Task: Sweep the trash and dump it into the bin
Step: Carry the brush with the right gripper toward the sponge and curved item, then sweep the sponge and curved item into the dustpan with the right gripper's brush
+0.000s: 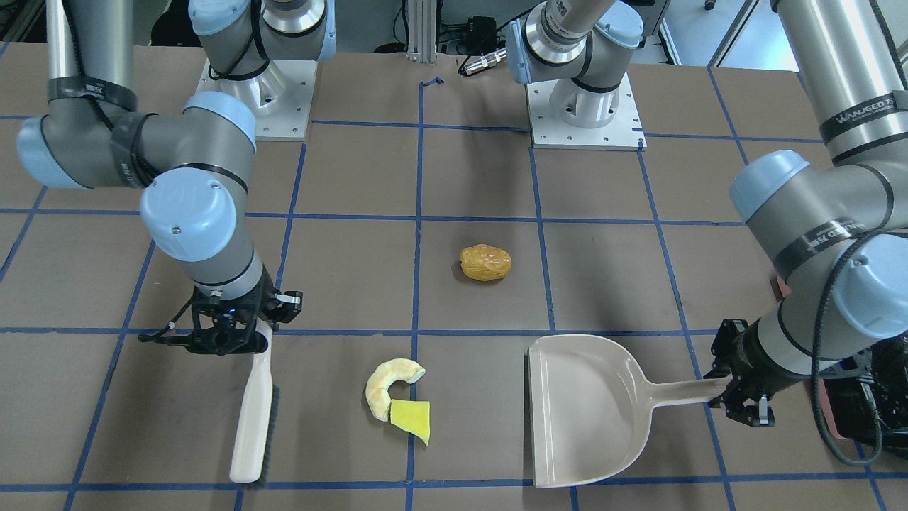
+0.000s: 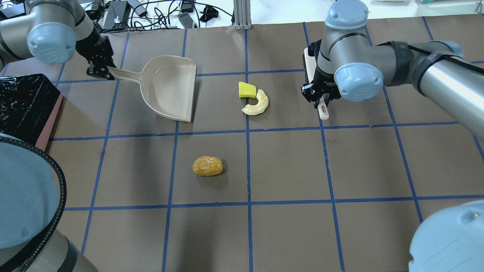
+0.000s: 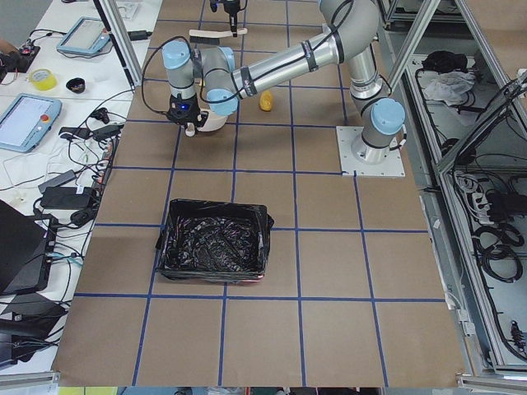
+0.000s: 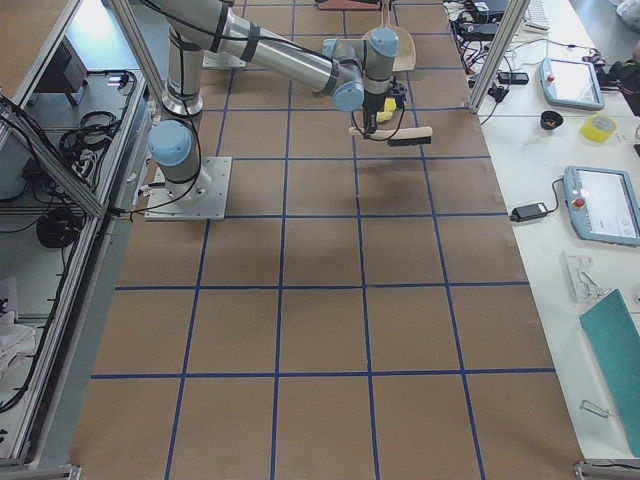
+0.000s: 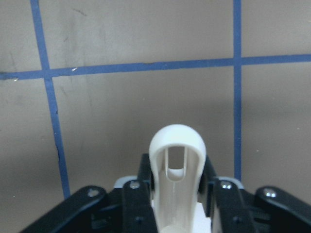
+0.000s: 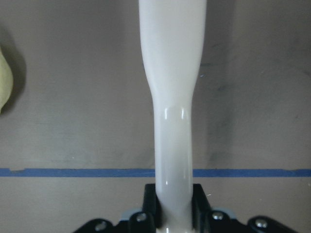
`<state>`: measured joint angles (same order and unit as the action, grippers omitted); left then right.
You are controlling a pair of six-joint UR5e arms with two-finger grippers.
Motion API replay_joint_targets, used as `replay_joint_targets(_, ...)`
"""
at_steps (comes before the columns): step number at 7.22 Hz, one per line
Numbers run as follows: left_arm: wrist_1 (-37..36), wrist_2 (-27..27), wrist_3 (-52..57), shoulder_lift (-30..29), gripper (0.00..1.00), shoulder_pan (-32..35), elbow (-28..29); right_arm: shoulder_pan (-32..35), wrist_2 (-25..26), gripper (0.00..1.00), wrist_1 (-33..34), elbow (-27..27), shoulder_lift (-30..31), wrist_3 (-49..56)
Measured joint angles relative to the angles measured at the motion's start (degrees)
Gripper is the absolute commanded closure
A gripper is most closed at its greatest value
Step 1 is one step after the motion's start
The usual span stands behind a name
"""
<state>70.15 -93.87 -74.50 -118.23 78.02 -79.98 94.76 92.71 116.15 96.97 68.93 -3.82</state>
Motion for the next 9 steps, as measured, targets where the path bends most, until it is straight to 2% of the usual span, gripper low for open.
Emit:
replay_joint_targets(3, 6.2, -1.5, -4.0, -0.6, 1.00, 2.7, 0.6, 6.6, -0.1, 1.00, -0.2, 0.1, -0.9, -9.7)
replay_joint_targets(7, 7.8, 4.1, -15.0, -1.1, 1.00, 5.8, 2.3, 8.4, -0.1, 1.00, 0.0, 0.3, -2.7, -12.2)
replay_joint_targets(9, 7.6, 5.1, -18.1, -1.8, 1.00, 7.1, 2.1, 10.9, -0.2, 1.00, 0.3, 0.3, -3.4, -14.7)
